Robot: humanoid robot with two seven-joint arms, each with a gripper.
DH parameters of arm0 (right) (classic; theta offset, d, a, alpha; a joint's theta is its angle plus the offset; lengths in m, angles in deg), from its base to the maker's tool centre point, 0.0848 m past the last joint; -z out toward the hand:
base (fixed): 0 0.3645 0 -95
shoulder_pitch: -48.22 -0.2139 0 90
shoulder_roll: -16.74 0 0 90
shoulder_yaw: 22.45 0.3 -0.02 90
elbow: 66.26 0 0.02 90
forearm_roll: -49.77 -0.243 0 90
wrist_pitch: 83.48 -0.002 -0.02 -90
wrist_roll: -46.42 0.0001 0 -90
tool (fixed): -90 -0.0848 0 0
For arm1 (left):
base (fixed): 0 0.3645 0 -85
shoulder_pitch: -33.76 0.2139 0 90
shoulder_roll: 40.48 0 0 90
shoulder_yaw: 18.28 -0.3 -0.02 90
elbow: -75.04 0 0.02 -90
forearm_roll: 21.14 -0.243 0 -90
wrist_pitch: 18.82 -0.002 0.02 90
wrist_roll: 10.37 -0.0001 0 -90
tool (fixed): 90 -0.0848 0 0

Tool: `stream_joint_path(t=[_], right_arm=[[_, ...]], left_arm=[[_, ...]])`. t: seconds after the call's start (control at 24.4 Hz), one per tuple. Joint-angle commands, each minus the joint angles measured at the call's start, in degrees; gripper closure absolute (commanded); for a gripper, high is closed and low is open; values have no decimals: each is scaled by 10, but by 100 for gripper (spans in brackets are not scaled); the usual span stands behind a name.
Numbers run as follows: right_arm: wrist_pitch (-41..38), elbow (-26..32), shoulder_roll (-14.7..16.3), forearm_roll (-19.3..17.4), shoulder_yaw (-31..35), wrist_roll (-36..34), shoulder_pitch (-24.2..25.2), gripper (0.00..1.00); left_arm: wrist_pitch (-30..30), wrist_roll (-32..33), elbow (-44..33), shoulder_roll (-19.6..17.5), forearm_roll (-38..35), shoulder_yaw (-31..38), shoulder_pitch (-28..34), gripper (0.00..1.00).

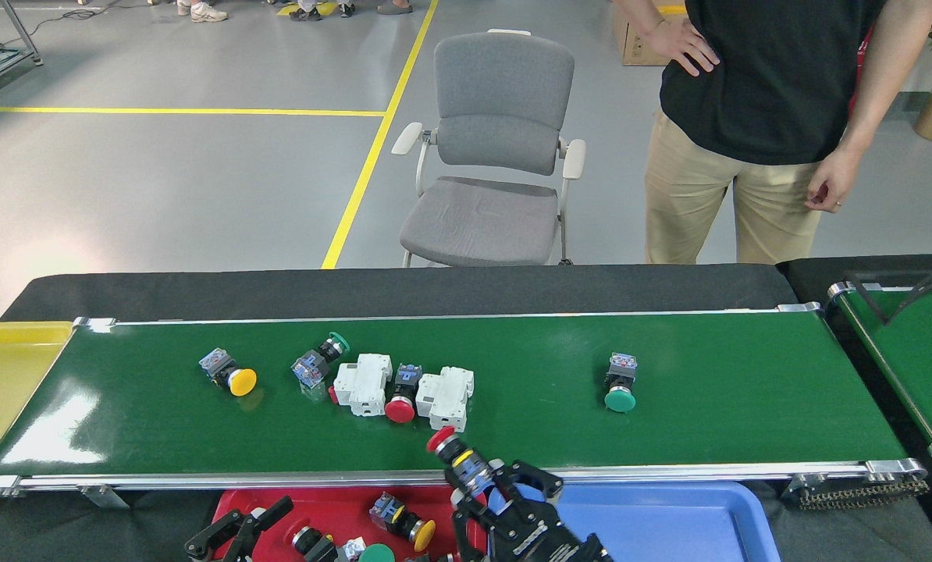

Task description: Pick switch part from conveyor to tray

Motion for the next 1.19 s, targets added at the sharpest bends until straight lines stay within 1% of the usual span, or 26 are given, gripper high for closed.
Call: stream_joint_path(t=[0.0,0.08,0.12,0.25,0.33,0.41,0.49,0.57,0.61,0.65,0.74,0.78,0.94,1.15], right_arm=[[-3,6,-5,0,-13,-4,-5,0],[-3,7,-5,0,-17,-4,-5,0],[-2,7,-5,0,-17,-4,-4,0],[1,12,-7,-1,-13,-4,-4,0],[15,26,-8,-4,9,-6,-1,0],[100,34,-17,-4,60,-31,20,0],[177,34,-21,-4,73,-57,36,0],[221,31,-15,-7,91,-74,47,0],[225,29,-10,-13,119,-77,55,0],[221,24,-7,-28,155,-79,64,0],[204,24,-5,-55,194,-80,84,0],[194,24,-2,-58,201,-80,92,0],[186,21,35,-60,225,-88,107,0],[187,21,36,-61,229,-92,118,0]], left_arm=[[-150,-7,-4,3,5,16,-1,0],[-225,-7,8,3,5,25,2,0],[-238,-7,15,3,4,30,4,0],[-238,-7,24,-1,4,37,4,0],[-238,-7,24,-1,4,39,4,0],[-243,-5,31,-2,2,42,-1,0],[-245,-5,52,-6,2,63,-11,0],[-245,-3,73,-11,0,84,-32,0],[-245,-3,86,-15,0,89,-45,0],[-245,-3,102,-24,0,90,-60,0],[-245,-3,146,-46,0,88,-94,0],[-245,-3,172,-51,0,87,-113,0],[-243,-3,274,-74,1,85,-187,0],[-231,-3,322,-101,3,82,-223,0]])
